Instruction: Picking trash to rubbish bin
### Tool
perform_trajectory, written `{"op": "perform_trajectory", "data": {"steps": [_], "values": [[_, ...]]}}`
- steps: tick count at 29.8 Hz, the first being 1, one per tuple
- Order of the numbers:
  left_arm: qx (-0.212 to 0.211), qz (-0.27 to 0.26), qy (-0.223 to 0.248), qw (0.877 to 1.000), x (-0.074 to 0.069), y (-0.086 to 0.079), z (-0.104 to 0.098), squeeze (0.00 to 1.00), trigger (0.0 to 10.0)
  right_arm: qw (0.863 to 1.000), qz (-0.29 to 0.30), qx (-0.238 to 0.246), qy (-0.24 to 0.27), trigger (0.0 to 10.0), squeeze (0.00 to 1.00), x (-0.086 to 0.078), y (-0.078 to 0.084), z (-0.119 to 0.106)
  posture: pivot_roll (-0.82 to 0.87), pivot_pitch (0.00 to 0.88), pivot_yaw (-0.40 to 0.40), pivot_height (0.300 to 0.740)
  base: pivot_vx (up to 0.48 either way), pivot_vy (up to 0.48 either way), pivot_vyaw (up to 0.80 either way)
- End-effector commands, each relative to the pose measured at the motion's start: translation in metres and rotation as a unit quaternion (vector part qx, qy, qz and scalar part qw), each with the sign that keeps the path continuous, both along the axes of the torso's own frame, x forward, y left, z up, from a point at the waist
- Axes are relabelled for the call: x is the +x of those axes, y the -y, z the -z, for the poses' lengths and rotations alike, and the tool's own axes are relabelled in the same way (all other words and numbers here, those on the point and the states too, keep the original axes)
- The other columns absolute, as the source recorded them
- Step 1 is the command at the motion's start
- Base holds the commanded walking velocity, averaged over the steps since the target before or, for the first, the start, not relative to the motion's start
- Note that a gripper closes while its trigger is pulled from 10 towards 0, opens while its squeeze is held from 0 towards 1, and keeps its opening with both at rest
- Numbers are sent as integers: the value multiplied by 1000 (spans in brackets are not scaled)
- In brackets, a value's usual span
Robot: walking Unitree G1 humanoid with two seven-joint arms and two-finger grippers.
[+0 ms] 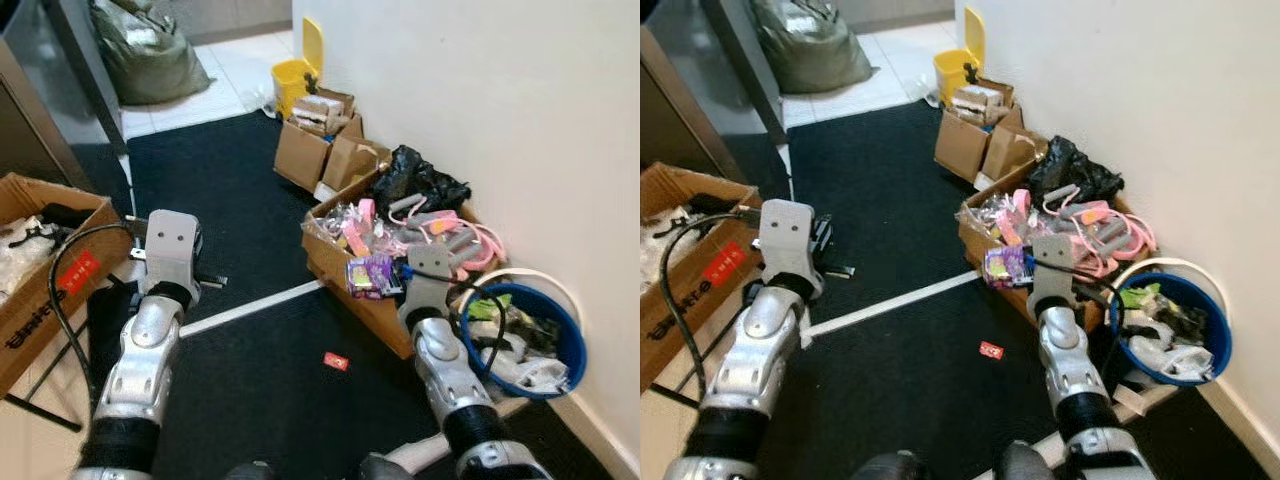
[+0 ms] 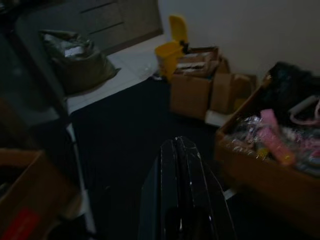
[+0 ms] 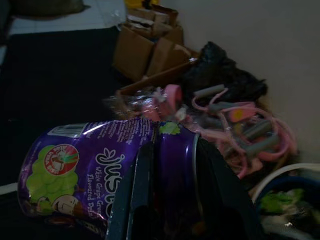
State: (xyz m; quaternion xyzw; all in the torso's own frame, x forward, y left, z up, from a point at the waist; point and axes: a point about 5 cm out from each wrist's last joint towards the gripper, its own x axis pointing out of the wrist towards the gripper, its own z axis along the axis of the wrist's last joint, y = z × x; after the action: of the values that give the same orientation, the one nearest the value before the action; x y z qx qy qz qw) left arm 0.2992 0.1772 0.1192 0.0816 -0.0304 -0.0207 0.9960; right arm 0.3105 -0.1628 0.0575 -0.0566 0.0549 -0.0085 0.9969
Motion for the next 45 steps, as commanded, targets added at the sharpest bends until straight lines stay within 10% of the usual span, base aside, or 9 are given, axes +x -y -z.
{"op": "perform_trajectory", "data": {"steps": [1, 45], "values": [[3, -8, -5, 1000, -2, -5, 2, 0, 10000, 1000, -6, 2, -4, 10000, 0, 0, -4, 1, 85, 29, 31, 740, 330, 0, 0], [-3, -11, -9, 1000, -5, -2, 4, 0, 10000, 999, -35, -34, -5, 10000, 0, 1, -7, -1, 84, 43, 18, 740, 331, 0, 327]]}}
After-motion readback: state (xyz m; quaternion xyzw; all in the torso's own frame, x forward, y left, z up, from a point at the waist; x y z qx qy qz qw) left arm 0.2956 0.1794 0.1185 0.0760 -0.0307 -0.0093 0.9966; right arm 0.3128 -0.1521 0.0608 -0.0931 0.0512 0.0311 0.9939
